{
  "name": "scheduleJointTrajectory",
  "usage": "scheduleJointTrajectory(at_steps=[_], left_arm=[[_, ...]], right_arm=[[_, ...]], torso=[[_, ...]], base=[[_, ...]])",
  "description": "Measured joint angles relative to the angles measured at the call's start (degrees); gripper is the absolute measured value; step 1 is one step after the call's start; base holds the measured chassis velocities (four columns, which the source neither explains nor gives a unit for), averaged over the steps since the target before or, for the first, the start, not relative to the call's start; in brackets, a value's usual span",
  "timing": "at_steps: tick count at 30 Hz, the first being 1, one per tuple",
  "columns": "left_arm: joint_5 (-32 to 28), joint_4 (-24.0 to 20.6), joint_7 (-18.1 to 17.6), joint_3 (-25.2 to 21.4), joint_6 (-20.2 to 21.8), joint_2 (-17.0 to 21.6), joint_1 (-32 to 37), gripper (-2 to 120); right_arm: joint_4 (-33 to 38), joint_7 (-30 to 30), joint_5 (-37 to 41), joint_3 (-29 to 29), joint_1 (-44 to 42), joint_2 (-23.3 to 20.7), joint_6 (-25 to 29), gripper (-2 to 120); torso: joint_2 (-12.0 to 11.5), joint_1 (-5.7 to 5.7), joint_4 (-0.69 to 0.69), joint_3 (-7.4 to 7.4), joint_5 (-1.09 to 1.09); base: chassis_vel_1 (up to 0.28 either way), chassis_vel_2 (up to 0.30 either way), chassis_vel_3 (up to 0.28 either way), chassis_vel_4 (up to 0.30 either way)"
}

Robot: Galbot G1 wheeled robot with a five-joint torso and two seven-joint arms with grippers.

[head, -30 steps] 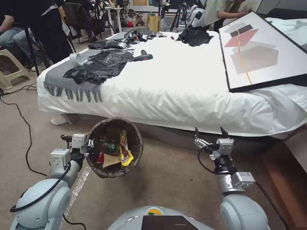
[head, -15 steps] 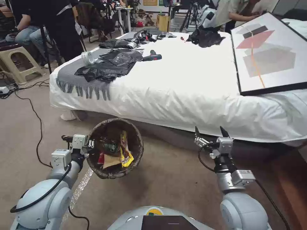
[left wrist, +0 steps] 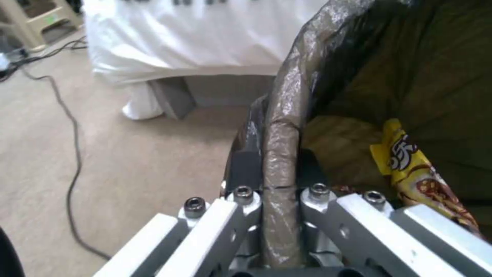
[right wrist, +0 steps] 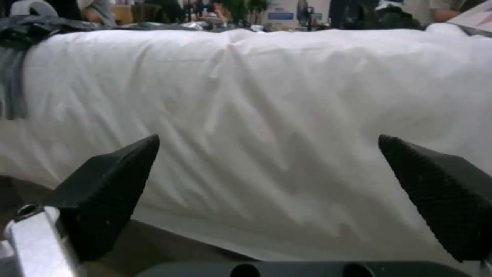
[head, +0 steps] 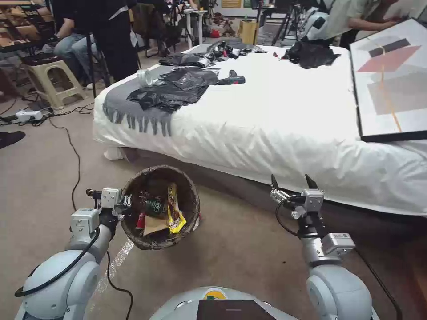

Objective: Pick up the trash bin, then pick up the garbage from the floor and place it into the trash bin.

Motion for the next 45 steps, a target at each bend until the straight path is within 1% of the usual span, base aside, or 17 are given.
scheduleJointTrajectory(at_steps=[45], left_arm=[[-0.1,0.0,-0.2,-0.1,0.0,-0.2,-0.3,3]], right_arm=[[-1.1,0.4,1.3,-0.3,0.8,0.0,-1.3,100]], torso=[[0.0,0.0,0.0,0.0,0.0]], base=[[0.07,0.07,0.071,0.071]])
